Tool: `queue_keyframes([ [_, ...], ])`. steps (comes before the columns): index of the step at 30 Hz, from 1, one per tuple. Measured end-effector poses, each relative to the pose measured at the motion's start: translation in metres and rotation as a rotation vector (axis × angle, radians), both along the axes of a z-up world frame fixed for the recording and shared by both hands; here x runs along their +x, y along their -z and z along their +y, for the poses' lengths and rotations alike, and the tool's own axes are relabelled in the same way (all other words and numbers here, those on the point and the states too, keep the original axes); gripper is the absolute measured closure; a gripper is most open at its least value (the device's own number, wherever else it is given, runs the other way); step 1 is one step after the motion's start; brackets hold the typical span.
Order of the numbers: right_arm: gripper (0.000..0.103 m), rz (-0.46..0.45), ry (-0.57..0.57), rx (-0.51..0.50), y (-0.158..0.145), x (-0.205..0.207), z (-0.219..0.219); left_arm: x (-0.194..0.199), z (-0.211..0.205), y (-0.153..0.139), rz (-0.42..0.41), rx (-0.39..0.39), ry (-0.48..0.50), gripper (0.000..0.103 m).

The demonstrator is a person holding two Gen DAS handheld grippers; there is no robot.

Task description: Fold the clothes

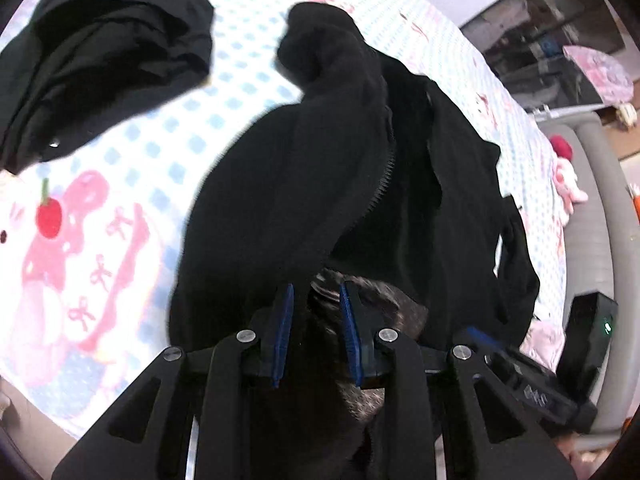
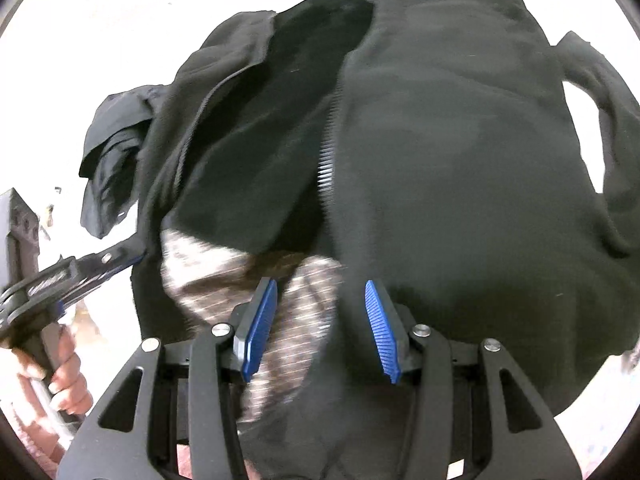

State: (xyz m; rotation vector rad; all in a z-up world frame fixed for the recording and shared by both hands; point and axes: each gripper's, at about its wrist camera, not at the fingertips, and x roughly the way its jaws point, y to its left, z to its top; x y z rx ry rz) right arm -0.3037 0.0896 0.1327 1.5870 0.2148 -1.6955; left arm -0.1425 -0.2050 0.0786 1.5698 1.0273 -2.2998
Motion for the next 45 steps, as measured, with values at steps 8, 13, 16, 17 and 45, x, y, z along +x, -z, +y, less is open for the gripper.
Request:
queue_keyframes([
  [8, 0.055, -0.241, -0.237, -0.077, 0.024, 0.052, -0.041, -0.004, -0.003, 0.023, 0.0, 0.132, 0.047, 0.077],
  [13, 0.039, -0.303, -0.251, -0.077, 0.044, 0.076, -0.049, -0.008, 0.007, 0.031, -0.004, 0.202, 0.117, 0.067],
  [16, 0.073, -0.314, -0.24, -0.087, 0.046, 0.078, -0.045, -0.021, 0.017, 0.031, -0.021, 0.202, 0.146, 0.056],
  [17, 0.079, -0.309, -0.242, -0.111, 0.04, 0.078, -0.042, -0.028, 0.02, 0.032, -0.041, 0.162, 0.169, 0.055],
  [45, 0.093, -0.095, -0.051, -0.24, -0.067, 0.076, 0.024, -0.075, 0.124, -0.002, -0.038, 0.272, 0.471, 0.093],
])
